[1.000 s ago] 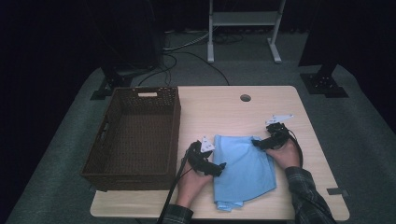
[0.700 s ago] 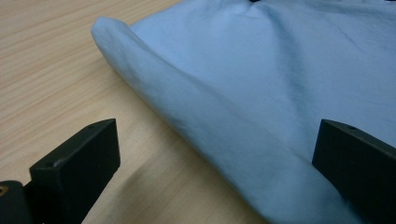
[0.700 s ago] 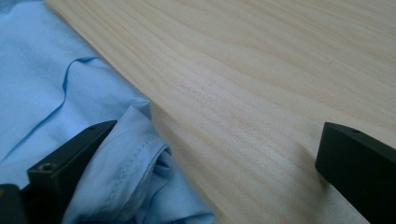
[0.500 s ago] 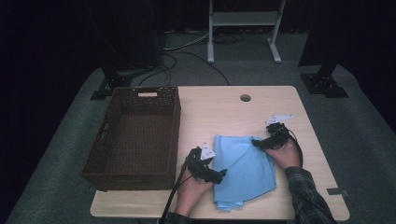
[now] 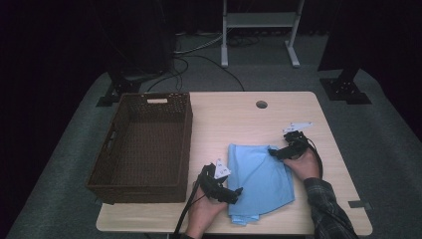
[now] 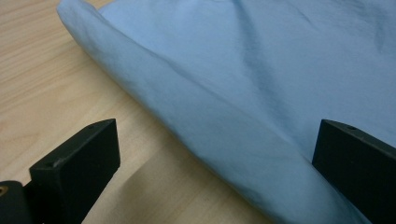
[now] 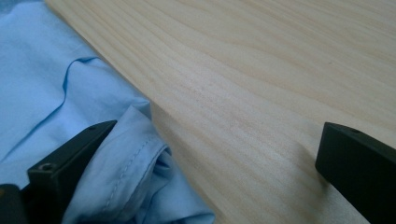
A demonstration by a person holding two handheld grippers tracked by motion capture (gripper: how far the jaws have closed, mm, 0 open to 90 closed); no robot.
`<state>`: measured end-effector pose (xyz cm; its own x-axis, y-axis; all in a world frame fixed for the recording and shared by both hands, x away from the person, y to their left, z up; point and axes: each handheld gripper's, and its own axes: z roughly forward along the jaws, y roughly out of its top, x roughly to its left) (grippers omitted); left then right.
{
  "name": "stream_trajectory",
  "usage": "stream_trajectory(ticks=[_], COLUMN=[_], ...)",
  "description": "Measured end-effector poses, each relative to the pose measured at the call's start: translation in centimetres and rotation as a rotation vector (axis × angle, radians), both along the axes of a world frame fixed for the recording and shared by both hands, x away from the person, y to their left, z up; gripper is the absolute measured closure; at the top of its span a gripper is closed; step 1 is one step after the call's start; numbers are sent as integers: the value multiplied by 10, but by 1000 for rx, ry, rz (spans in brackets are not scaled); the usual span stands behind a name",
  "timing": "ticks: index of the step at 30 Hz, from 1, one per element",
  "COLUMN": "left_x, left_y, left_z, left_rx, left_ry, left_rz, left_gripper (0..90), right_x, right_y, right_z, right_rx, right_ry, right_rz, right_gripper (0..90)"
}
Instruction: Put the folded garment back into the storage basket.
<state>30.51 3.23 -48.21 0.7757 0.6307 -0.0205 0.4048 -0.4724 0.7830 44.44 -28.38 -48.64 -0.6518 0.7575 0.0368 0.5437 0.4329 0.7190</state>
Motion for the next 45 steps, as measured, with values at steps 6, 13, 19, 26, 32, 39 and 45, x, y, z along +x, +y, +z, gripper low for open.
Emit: stream_trajectory(ticks=[6, 13, 19, 26, 32, 39, 45], left_x=[-9, -18, -26, -35, -42, -47, -52], left_y=[0, 1, 1, 0, 1, -2, -4], left_z=[0, -1, -1, -1, -1, -2, -2], left_rx=[1, 0, 11, 11, 1, 7, 22], left_ry=[6, 21, 23, 43, 58, 78, 71], left_rz=[0, -7, -13, -29, -36, -49, -76], left_gripper=[0, 0, 0, 0, 0, 0, 78], right_x=[0, 0, 0, 0, 0, 0, 0], right_y=[0, 0, 0, 0, 0, 0, 0], right_z=[0, 0, 0, 0, 0, 0, 0], right_rx=[0, 0, -1, 0, 1, 0, -1], right_ry=[0, 0, 0, 0, 0, 0, 0], right_rz=[1, 1, 1, 1, -1, 0, 1], right_gripper=[0, 0, 0, 0, 0, 0, 0])
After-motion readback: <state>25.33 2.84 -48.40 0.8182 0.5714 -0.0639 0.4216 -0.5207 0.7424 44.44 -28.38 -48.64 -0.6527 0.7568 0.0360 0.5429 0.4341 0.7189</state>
